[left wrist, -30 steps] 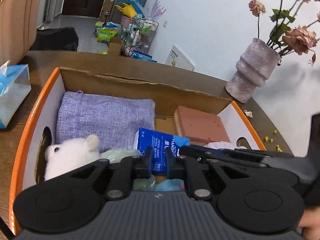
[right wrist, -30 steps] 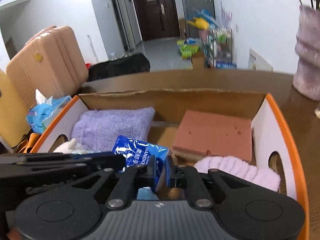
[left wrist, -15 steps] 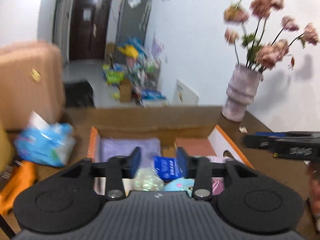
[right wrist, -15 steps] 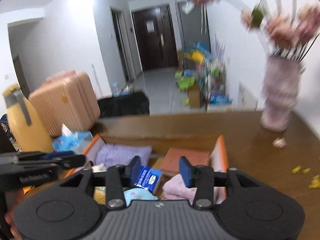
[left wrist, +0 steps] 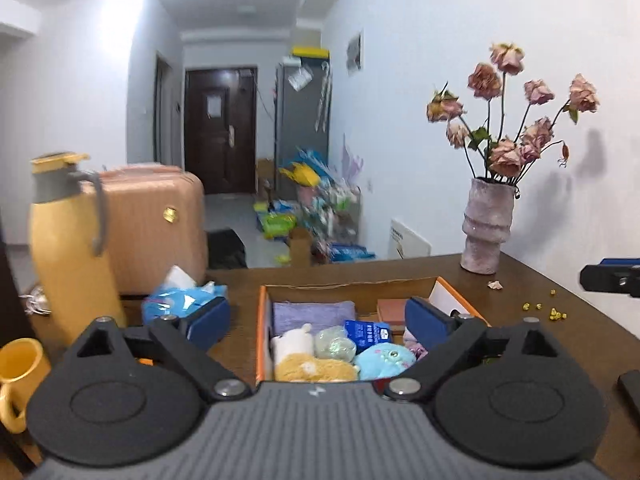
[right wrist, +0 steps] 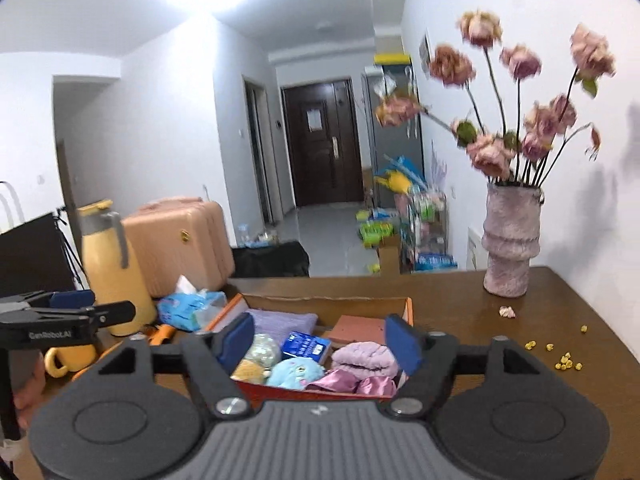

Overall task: Organize soft objects
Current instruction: 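Withdraw both grippers from the box back over the table, then close the left gripper on the white triangle while the right gripper grasps the clear snack packet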

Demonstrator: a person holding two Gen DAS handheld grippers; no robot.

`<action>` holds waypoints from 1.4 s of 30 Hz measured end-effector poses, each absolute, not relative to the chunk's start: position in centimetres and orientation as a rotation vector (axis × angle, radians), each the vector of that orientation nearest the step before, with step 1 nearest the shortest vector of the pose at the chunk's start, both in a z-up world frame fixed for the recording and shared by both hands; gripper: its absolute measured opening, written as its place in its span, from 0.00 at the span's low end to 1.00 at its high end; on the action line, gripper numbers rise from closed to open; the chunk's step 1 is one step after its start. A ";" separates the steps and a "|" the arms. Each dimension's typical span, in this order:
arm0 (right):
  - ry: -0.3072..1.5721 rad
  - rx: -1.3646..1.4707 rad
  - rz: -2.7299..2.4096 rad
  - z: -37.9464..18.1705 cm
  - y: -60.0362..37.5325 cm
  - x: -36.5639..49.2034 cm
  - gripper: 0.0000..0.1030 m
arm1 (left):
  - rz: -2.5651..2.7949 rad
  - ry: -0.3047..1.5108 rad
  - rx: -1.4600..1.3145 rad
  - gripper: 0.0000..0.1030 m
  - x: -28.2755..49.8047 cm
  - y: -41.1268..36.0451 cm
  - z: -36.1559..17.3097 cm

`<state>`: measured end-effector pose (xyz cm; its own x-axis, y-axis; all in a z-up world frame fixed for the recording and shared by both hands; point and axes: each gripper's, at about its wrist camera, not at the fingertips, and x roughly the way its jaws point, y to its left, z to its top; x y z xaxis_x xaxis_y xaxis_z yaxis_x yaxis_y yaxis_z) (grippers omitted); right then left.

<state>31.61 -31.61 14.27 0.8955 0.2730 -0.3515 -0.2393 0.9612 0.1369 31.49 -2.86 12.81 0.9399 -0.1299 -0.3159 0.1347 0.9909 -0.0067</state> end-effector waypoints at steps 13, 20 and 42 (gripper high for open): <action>0.394 0.147 0.277 3.5 -30.5 11.9 0.85 | -0.179 0.312 0.076 1.00 11.8 -3.2 1.8; 0.426 0.152 0.272 0.5 -29.5 6.6 0.85 | -0.223 0.350 0.067 1.00 8.9 -3.7 0.2; 0.499 0.159 0.140 -1.9 -31.2 15.8 0.83 | -0.201 0.449 0.066 1.00 18.2 -5.6 -1.9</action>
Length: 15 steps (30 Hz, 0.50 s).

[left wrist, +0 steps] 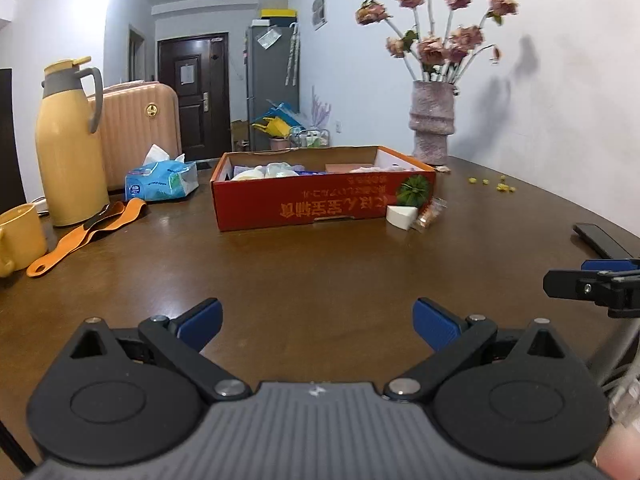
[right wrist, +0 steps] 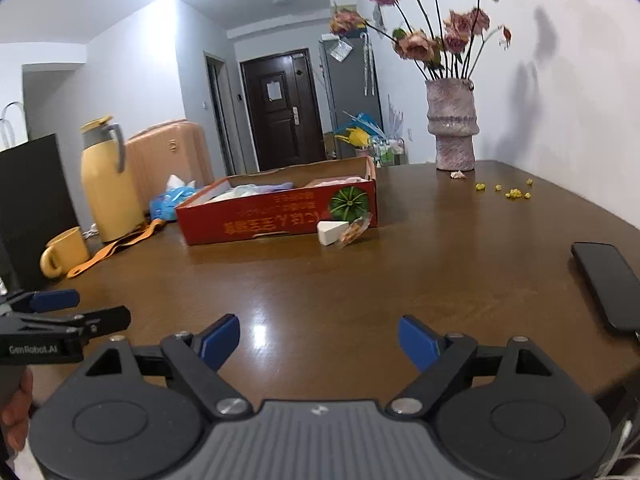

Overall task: Organize soft objects
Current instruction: 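Close the left gripper on the white triangle while the right gripper grasps the clear snack packet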

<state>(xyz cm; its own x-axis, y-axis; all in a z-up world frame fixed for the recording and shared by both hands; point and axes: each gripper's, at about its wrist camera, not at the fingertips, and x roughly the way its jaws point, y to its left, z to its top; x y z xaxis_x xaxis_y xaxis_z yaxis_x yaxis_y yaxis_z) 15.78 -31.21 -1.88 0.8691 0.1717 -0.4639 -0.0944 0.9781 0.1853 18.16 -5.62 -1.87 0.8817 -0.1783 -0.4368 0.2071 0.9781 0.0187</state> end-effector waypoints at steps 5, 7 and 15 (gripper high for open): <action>0.507 0.283 0.126 -1.6 -33.1 22.8 0.77 | -0.201 0.523 0.007 1.00 24.1 -6.7 -1.6; 0.532 0.348 0.131 -1.9 -33.9 26.1 0.68 | -0.212 0.533 -0.006 1.00 26.8 -7.3 -1.2; 0.606 0.475 0.126 -4.4 -35.0 37.7 0.53 | -0.263 0.544 0.038 1.00 35.4 -11.6 -1.6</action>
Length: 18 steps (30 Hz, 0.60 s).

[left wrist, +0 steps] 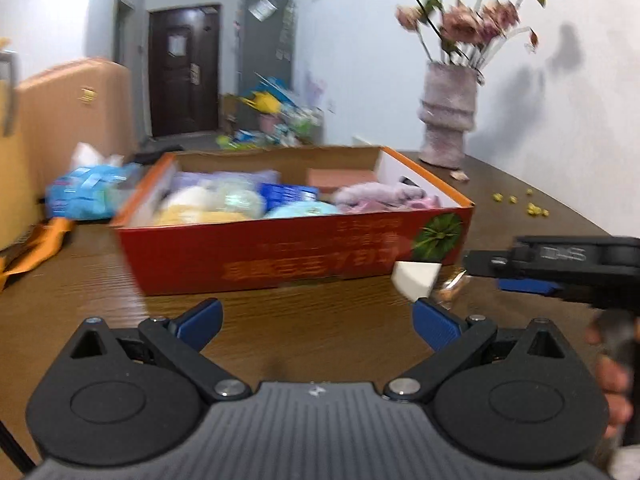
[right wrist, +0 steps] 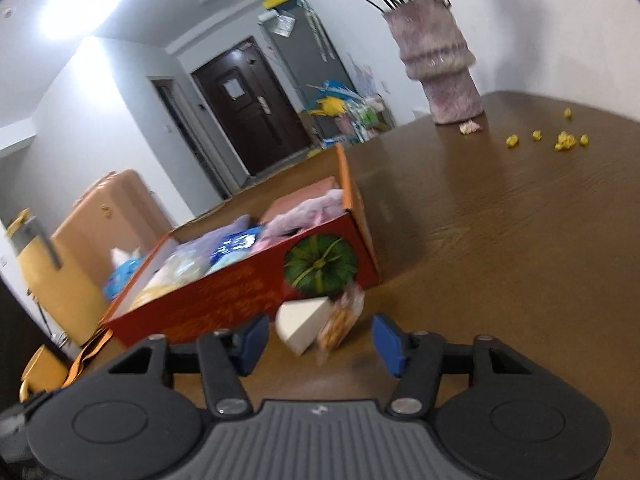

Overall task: Organize soft objects
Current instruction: 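Close the left gripper on the white triangle while the right gripper grasps the clear snack packet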

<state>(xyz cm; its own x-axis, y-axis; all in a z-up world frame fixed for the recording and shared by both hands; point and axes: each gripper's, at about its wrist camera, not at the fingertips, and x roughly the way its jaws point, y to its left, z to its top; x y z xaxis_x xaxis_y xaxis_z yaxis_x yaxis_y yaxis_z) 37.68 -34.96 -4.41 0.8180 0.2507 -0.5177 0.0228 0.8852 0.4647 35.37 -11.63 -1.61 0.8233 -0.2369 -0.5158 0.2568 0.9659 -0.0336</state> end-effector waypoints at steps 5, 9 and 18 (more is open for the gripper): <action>0.665 0.500 0.138 -6.2 -36.0 41.8 0.15 | -0.365 0.543 0.123 1.00 38.5 -15.1 -3.0; 0.607 0.556 0.144 -6.7 -37.7 41.6 0.15 | -0.434 0.540 0.167 1.00 40.4 -17.6 -3.7; 0.525 0.641 0.058 -6.7 -40.1 40.2 0.15 | -0.493 0.619 0.198 0.47 43.5 -21.0 -5.7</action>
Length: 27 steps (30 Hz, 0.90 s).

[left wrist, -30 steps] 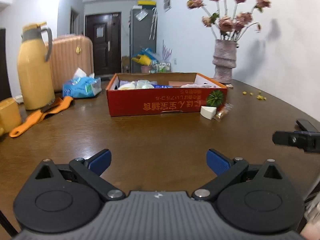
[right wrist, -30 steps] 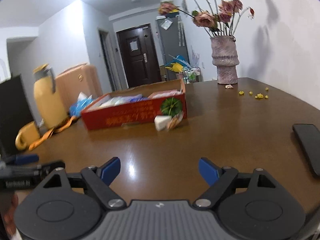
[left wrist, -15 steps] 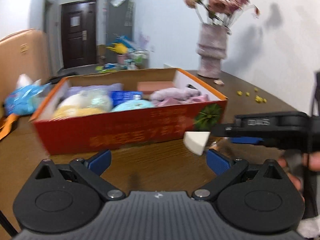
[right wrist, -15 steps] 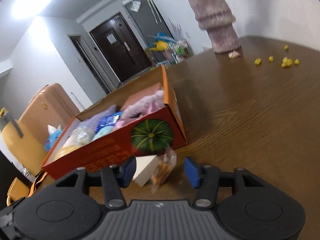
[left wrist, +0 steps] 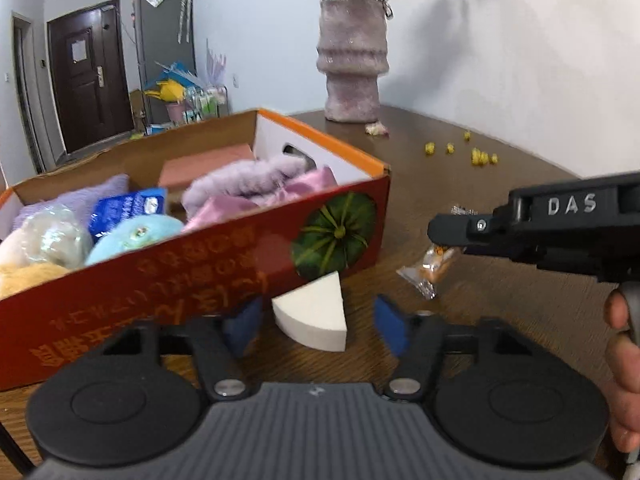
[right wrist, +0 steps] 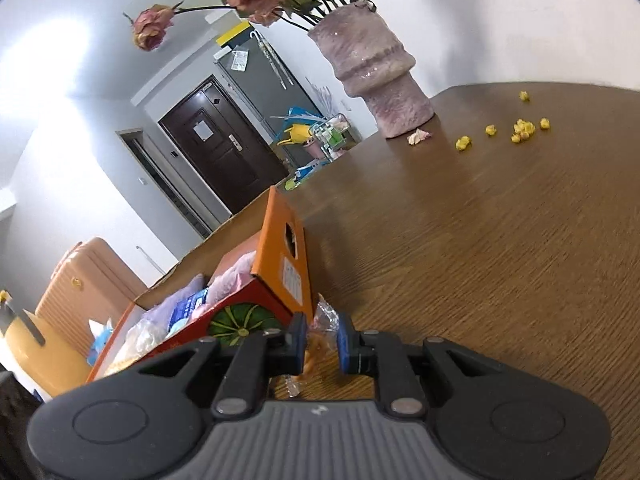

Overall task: Organize soft objects
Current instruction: 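Close the left gripper on the white triangle while the right gripper grasps the clear snack packet, then carry the white triangle and snack packet into the red box and open both grippers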

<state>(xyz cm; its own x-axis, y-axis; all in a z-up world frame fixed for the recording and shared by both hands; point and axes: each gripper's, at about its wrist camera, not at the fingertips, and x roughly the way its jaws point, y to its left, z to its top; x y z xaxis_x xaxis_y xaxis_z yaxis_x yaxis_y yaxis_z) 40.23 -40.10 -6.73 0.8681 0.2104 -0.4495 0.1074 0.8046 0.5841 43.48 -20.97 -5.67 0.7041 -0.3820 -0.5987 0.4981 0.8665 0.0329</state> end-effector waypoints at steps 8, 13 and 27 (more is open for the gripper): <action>0.539 0.623 0.106 -6.7 -39.9 39.9 0.15 | -0.432 0.600 0.157 0.32 40.6 -18.3 -4.3; 0.527 0.591 0.128 -6.4 -39.5 39.8 0.15 | -0.385 0.578 0.088 0.32 35.2 -12.6 -1.9; 0.462 0.488 0.221 -5.4 -34.1 30.6 0.15 | -0.226 0.430 -0.012 0.33 20.4 -0.8 2.8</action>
